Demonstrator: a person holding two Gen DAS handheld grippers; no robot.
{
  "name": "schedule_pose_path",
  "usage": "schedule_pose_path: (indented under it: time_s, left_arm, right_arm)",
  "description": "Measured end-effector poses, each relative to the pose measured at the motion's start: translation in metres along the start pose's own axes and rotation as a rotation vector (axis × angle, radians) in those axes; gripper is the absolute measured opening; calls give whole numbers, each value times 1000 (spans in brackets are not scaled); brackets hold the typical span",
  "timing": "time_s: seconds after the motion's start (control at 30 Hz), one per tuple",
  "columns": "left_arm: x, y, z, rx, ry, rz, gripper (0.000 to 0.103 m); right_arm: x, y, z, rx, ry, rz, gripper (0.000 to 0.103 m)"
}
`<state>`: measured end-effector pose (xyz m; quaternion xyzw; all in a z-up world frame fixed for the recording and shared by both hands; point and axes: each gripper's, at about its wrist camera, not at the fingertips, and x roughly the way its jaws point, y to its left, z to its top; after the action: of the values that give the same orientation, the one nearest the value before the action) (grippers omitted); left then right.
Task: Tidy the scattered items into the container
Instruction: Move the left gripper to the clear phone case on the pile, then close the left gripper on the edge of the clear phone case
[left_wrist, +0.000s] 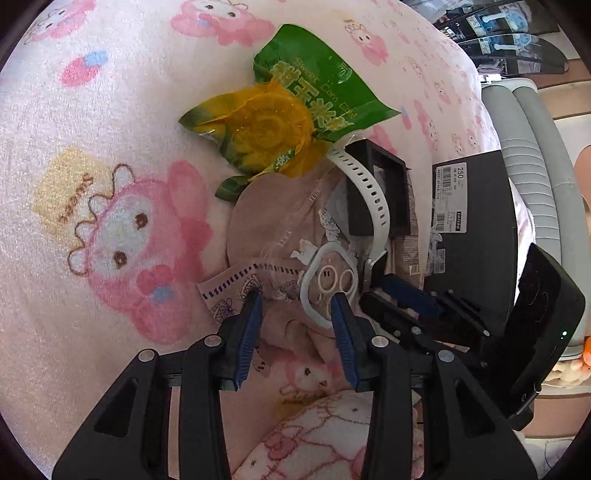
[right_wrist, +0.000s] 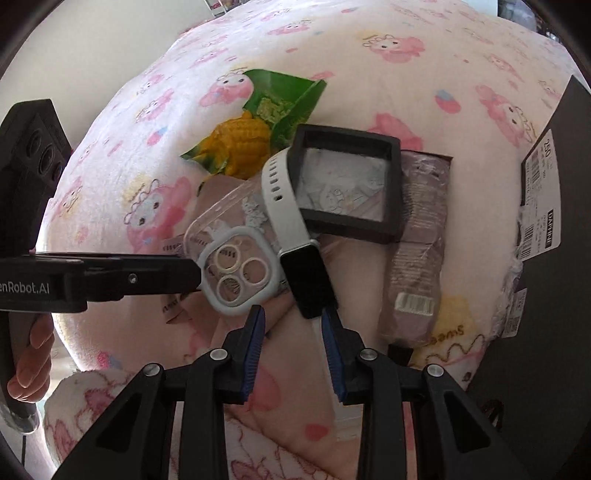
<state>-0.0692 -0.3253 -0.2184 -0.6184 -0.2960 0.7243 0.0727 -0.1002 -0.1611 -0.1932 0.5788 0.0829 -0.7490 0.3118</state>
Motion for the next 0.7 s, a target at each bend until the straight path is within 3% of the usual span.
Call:
schedule_pose_path:
  time_s: [0.07, 0.2, 0.27, 0.3, 0.43, 0.7]
  left_arm:
    - [2, 2, 4, -15, -5, -38, 40]
    - [6, 5, 8, -59, -27, -78, 45]
    - [2, 6, 8, -73, -59, -78, 37]
    - [-1, 5, 9, -69, -81, -72, 28]
    - [-20, 3, -2, -65, -148, -131, 14]
    - [-69, 35, -52, -141, -246, -189, 12]
  right_arm:
    - [-2, -5, 3, 0, -23, -43, 28]
    - [-2, -9, 5, 8, -23, -26, 28]
    - [-4, -7, 3, 0, -23, -15, 28]
    - [-5, -7, 2, 4, -22, -2, 28]
    - [-16, -5, -5, 4, -31, 12, 28]
    - [-36, 7, -14, -36, -50, 43, 28]
